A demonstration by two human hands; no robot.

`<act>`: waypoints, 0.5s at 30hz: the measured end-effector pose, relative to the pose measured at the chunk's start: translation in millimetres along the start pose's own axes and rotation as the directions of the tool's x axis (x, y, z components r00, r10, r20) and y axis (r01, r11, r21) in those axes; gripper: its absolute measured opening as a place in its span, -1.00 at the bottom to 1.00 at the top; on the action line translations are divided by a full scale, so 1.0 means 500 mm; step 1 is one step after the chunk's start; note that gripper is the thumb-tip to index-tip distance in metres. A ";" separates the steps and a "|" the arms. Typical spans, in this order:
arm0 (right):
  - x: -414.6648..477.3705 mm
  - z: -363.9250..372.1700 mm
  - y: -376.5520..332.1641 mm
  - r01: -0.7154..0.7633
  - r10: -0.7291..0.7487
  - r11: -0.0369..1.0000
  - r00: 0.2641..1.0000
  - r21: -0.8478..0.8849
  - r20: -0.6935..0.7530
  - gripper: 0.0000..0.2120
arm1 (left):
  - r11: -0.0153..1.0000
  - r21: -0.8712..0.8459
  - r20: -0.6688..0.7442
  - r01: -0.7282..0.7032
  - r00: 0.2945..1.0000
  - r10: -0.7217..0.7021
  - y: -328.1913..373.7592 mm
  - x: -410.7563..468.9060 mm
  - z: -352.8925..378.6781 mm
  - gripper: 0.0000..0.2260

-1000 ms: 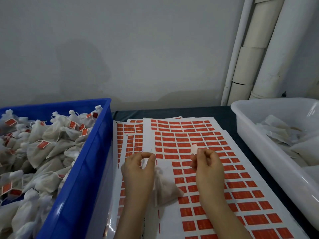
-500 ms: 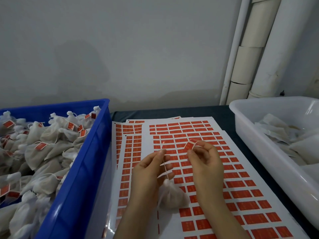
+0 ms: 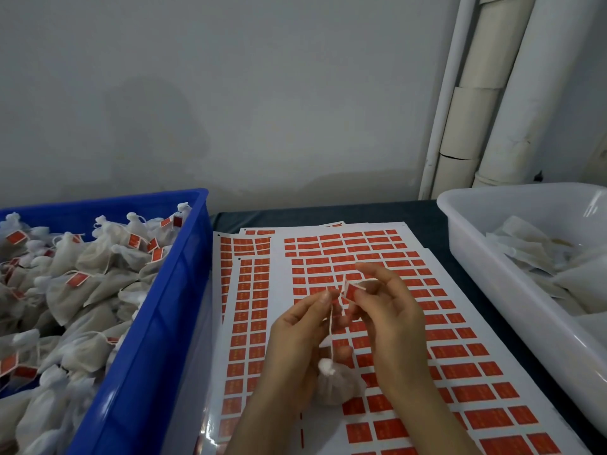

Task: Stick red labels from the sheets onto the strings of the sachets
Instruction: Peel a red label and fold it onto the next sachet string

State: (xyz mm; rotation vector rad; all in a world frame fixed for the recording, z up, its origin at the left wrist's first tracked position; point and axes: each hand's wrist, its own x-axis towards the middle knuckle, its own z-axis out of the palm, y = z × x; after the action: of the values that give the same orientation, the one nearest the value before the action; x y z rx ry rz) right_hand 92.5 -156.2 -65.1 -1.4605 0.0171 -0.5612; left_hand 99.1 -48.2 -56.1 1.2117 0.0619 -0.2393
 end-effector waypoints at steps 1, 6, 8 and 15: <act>-0.001 0.000 -0.001 0.009 -0.009 1.000 1.000 -0.007 0.018 -0.77 | 1.000 -0.004 -0.010 -0.007 1.000 0.007 0.000 0.000 0.000 -0.77; -0.006 0.002 -0.010 0.048 -0.043 0.998 0.993 -0.034 0.110 -0.73 | 0.999 -0.046 -0.013 -0.022 1.000 0.022 0.009 -0.002 -0.005 -0.81; -0.007 0.001 -0.015 0.058 -0.052 0.998 0.988 -0.039 0.143 -0.71 | 0.998 -0.059 -0.013 -0.022 1.000 0.021 0.011 -0.003 -0.006 -0.81; -0.007 -0.002 -0.023 0.079 -0.066 0.994 0.985 -0.075 0.162 -0.61 | 0.996 -0.089 0.011 -0.012 1.000 0.013 0.019 -0.004 -0.009 -0.85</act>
State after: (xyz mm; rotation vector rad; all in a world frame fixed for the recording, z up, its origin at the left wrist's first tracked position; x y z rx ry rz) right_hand 85.0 -155.8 -55.4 -1.5866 -0.1411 -0.5061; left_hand 99.4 -40.4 -48.3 1.1220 0.0539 -0.2305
